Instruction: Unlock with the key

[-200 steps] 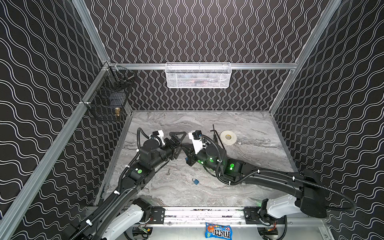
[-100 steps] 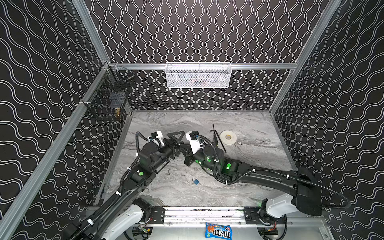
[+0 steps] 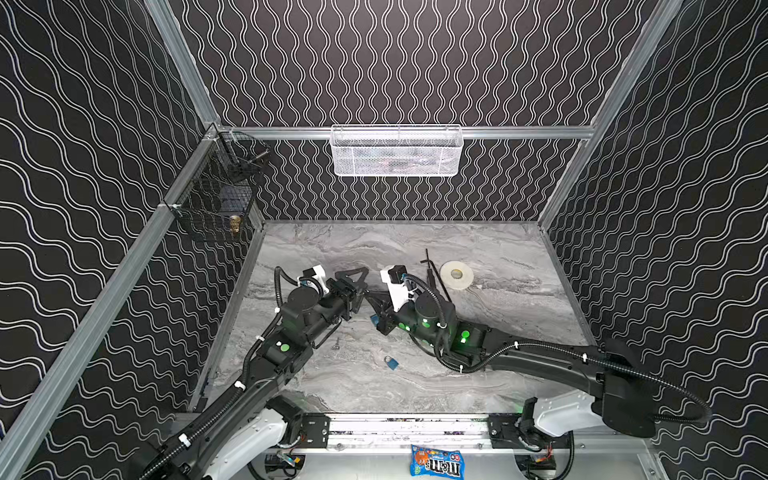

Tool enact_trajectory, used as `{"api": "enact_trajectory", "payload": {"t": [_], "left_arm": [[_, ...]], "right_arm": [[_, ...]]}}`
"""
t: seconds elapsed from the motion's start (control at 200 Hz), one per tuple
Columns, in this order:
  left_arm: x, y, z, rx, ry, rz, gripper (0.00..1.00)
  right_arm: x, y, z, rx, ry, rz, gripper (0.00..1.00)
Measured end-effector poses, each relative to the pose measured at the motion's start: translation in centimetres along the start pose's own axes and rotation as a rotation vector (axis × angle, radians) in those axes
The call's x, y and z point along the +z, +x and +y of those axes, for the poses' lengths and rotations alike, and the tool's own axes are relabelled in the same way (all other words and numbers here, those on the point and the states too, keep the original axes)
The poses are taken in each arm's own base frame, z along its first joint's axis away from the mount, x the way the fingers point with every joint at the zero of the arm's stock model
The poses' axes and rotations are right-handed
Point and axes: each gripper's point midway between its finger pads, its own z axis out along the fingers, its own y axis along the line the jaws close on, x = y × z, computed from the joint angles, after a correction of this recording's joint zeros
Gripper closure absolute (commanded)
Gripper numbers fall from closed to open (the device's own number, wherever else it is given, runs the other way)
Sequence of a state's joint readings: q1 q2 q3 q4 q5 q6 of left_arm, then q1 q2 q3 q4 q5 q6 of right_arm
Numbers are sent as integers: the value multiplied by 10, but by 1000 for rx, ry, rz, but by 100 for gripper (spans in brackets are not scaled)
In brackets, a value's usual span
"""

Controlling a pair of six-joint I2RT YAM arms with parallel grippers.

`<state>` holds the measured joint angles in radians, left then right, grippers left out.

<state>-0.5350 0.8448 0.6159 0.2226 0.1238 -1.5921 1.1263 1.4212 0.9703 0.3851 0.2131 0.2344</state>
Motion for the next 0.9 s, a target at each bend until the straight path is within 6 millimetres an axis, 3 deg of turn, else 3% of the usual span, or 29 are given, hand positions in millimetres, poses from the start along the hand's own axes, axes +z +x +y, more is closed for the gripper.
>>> {"api": "enact_trajectory", "payload": {"t": [0.821, 0.896], "left_arm": [[7, -3, 13, -8, -49, -13, 90], [7, -3, 14, -8, -53, -13, 99]], "right_arm": [[-5, -2, -6, -62, 25, -18, 100], [-6, -3, -7, -67, 32, -22, 100]]}}
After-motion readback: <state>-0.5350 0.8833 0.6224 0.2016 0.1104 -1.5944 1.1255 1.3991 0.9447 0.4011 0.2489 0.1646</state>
